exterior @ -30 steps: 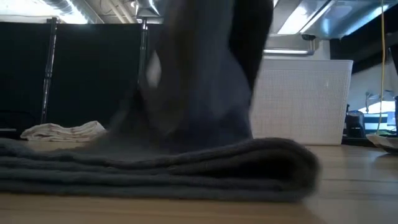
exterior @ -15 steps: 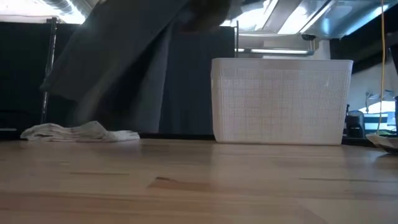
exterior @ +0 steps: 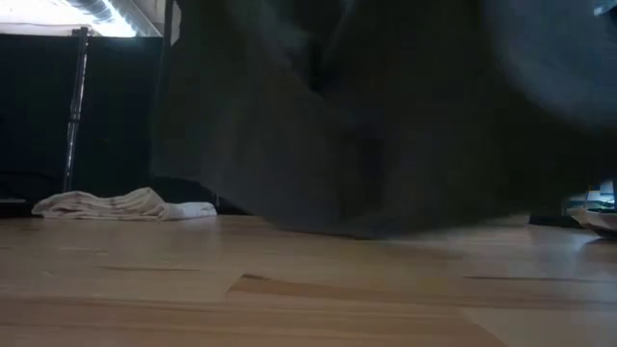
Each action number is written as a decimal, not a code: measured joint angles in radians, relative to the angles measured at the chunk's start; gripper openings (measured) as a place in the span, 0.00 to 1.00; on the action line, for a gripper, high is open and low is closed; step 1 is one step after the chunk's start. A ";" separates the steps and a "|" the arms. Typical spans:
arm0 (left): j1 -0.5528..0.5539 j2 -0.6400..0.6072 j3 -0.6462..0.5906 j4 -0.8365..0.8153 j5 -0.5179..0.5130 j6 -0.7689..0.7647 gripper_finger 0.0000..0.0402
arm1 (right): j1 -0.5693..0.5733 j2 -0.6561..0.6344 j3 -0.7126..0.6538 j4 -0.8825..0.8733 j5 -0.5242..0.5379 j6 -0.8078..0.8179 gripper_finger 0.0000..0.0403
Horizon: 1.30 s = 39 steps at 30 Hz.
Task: Fold towel
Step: Fold the grey towel and put beside the white towel
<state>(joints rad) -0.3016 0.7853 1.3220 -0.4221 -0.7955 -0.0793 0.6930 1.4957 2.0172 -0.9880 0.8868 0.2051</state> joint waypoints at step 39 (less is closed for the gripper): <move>-0.100 0.569 -0.002 -0.204 0.283 -0.209 0.02 | -0.229 0.291 -0.508 0.770 -0.115 -0.156 0.48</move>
<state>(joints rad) -0.4013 1.3544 1.3205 -0.6260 -0.5125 -0.2882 0.4642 1.7867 1.5093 -0.2185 0.7718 0.0490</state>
